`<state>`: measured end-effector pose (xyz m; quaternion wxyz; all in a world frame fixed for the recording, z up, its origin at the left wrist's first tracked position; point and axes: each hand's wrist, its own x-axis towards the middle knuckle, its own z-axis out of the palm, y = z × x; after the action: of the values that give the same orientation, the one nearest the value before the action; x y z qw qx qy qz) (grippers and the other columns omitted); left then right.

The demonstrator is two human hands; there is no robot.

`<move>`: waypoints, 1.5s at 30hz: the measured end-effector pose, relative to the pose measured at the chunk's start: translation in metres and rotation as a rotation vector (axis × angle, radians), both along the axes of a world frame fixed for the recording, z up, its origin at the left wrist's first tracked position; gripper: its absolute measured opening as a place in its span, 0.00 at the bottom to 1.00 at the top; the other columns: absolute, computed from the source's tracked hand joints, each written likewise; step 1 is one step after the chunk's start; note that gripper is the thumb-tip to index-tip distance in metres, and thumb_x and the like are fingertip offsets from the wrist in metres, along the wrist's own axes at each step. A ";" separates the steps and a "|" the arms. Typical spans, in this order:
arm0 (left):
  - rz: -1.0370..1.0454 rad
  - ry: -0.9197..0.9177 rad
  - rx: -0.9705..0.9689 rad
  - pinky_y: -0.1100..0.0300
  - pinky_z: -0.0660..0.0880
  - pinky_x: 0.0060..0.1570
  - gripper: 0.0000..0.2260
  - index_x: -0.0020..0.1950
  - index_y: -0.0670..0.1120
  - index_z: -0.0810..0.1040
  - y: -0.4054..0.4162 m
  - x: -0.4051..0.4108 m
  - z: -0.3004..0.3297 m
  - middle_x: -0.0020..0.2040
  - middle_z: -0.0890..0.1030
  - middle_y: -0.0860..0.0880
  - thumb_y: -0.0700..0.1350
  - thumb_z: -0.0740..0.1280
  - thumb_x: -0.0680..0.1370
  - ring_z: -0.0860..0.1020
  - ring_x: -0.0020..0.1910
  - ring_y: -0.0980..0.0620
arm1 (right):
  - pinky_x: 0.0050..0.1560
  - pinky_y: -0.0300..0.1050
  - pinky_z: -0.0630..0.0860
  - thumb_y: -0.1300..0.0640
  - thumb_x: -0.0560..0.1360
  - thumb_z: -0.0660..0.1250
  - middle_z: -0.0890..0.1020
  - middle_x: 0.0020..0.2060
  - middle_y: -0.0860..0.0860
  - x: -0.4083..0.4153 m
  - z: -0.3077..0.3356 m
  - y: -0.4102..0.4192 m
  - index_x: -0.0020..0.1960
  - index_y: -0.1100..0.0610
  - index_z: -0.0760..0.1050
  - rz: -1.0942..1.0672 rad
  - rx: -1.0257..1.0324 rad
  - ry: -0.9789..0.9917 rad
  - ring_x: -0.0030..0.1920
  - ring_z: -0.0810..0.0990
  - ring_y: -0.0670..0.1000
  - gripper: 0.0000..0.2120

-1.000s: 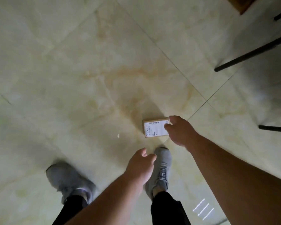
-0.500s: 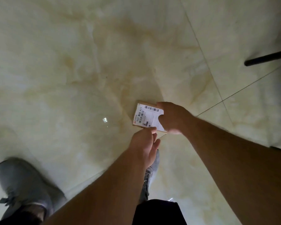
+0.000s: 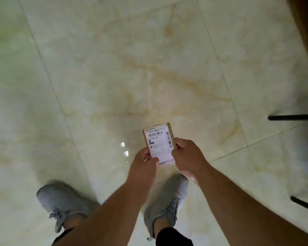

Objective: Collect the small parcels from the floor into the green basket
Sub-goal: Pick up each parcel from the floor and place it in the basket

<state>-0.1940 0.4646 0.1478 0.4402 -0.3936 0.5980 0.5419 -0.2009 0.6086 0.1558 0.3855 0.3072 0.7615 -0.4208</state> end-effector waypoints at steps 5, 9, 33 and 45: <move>0.020 0.099 -0.043 0.55 0.75 0.59 0.21 0.66 0.55 0.78 -0.069 -0.033 0.062 0.58 0.84 0.56 0.37 0.64 0.77 0.82 0.58 0.51 | 0.57 0.46 0.79 0.63 0.75 0.59 0.83 0.62 0.50 -0.044 0.056 -0.069 0.69 0.52 0.76 -0.045 -0.002 0.051 0.57 0.82 0.53 0.24; 0.050 0.185 -0.096 0.63 0.73 0.48 0.19 0.68 0.53 0.78 -0.131 -0.064 0.106 0.56 0.84 0.57 0.36 0.64 0.80 0.82 0.54 0.56 | 0.59 0.50 0.80 0.57 0.72 0.59 0.85 0.58 0.45 -0.088 0.098 -0.131 0.64 0.48 0.79 0.009 -0.019 0.091 0.56 0.83 0.50 0.23; 0.122 0.413 -0.169 0.57 0.76 0.63 0.22 0.68 0.56 0.78 -0.483 -0.255 0.242 0.59 0.85 0.59 0.37 0.61 0.78 0.82 0.60 0.57 | 0.61 0.48 0.80 0.59 0.76 0.60 0.84 0.58 0.40 -0.291 0.223 -0.475 0.64 0.42 0.78 0.205 -0.257 0.232 0.58 0.82 0.46 0.22; 0.120 0.379 -0.205 0.57 0.75 0.63 0.20 0.65 0.57 0.80 -0.529 -0.394 0.229 0.58 0.86 0.59 0.37 0.60 0.80 0.82 0.60 0.58 | 0.62 0.50 0.79 0.56 0.72 0.60 0.84 0.58 0.40 -0.433 0.205 -0.525 0.65 0.40 0.76 0.230 -0.276 0.145 0.58 0.82 0.45 0.24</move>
<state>-0.5876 -0.0648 0.3768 0.2448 -0.3624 0.6972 0.5680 -0.6339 0.0840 0.3606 0.4139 0.1313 0.7525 -0.4952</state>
